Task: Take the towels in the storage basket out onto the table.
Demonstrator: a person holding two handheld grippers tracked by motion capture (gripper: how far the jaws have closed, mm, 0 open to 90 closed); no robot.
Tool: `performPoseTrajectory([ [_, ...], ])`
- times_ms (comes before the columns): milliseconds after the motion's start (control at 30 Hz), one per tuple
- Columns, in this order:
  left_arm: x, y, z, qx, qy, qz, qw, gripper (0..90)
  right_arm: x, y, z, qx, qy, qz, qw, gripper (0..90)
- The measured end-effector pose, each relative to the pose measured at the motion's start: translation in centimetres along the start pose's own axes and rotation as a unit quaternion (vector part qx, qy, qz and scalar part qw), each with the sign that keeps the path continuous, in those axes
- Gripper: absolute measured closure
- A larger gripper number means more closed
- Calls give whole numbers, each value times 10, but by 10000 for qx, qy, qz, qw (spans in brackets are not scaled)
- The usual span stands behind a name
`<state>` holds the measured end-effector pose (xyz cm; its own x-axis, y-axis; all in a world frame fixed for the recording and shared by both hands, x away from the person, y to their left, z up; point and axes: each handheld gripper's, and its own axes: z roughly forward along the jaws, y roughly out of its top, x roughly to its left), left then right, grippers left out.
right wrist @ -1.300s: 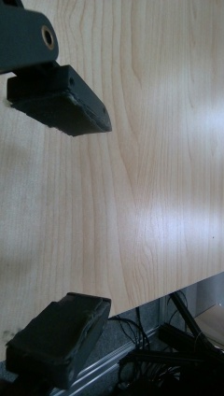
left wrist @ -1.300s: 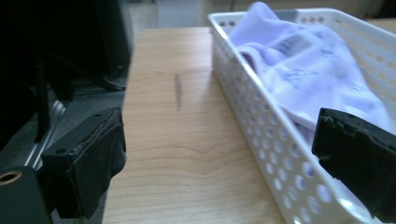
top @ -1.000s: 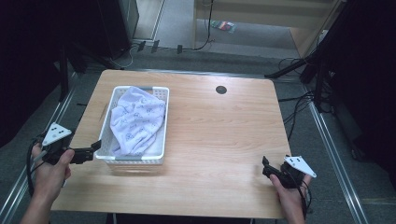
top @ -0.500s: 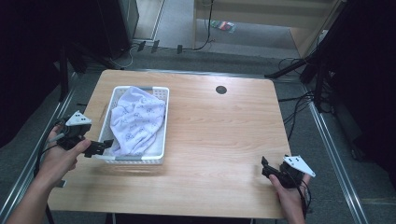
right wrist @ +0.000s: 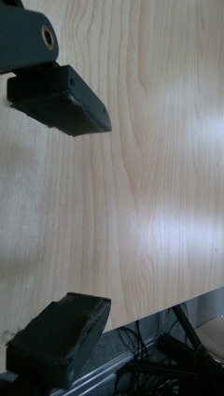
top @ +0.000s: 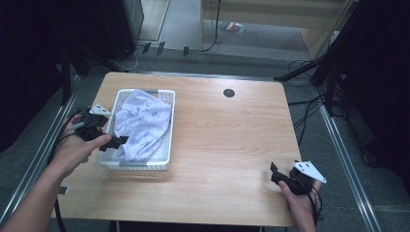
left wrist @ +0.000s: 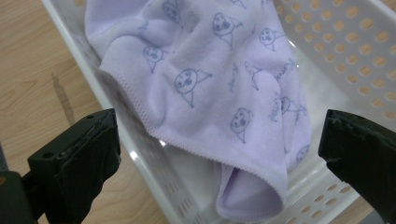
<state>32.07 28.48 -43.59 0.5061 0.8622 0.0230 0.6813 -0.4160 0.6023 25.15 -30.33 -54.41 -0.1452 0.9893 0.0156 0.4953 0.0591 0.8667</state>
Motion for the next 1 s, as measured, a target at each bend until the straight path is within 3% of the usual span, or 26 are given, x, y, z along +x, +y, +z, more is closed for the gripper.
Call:
performPoseTrajectory([
  [533, -2, 29, 23, 429, -124, 145, 9989, 0, 0, 0, 0, -8, 4, -34, 10000, 125],
  [633, -2, 37, 31, 559, -252, 133, 9980, 0, 0, 0, 0, -8, -7, -10, 10000, 125],
  [767, -2, 41, 37, 616, -254, 135, 9977, 0, 0, 0, 0, -9, -1, -10, 10000, 125],
  [1000, -1, 52, 57, 927, -306, 143, 9951, 0, 0, 0, 0, -6, 17, -11, 10000, 126],
])
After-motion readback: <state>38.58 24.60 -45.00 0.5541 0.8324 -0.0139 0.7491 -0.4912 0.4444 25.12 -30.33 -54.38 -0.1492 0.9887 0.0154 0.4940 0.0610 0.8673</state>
